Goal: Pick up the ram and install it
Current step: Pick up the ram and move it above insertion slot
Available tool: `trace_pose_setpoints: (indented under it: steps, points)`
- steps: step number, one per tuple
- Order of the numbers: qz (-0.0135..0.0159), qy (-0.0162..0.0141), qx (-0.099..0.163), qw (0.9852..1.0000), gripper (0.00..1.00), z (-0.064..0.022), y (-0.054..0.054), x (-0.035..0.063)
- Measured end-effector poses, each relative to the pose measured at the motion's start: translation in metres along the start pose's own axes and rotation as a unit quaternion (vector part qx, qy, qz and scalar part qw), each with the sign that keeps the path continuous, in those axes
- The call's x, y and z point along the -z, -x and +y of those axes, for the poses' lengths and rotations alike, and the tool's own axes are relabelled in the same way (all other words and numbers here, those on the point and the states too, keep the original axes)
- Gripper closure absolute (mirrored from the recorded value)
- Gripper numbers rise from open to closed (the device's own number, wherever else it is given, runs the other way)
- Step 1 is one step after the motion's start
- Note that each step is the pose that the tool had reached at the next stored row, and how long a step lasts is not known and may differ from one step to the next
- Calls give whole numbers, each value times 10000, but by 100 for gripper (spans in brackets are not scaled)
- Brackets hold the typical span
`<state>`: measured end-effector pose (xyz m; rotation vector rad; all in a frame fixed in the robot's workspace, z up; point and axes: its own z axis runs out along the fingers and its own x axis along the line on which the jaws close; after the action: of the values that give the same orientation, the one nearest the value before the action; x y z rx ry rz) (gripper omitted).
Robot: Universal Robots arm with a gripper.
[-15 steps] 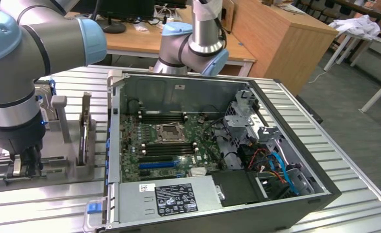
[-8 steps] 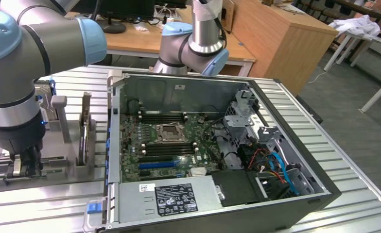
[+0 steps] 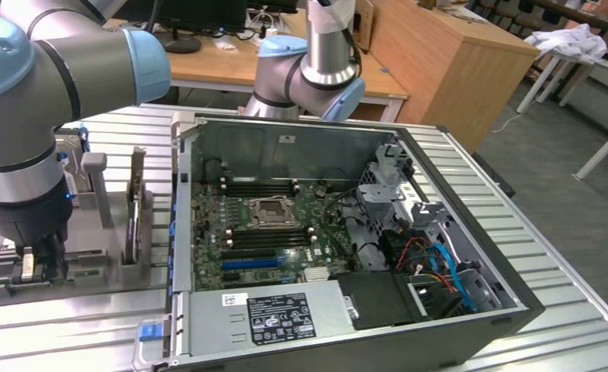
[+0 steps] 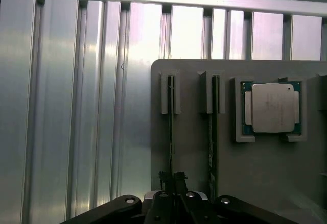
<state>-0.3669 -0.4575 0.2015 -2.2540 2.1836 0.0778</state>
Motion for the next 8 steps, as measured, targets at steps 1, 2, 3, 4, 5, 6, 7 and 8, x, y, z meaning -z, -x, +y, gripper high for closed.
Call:
trace_pose_setpoints:
  steps: [1, 2, 3, 4, 5, 6, 7, 8]
  points:
    - [0, 0, 0, 10000, 88, 0, 0, 0]
    - [0, 0, 0, 10000, 88, 0, 0, 0]
    - [0, 0, 0, 10000, 88, 0, 0, 0]
    - [0, 0, 0, 10000, 88, 0, 0, 0]
    - [0, 0, 0, 10000, 88, 0, 0, 0]
    - [0, 0, 0, 10000, 88, 0, 0, 0]
    - [-1, -1, 0, 10000, 88, 0, 0, 1]
    - [-1, -1, 0, 10000, 88, 0, 1, 9]
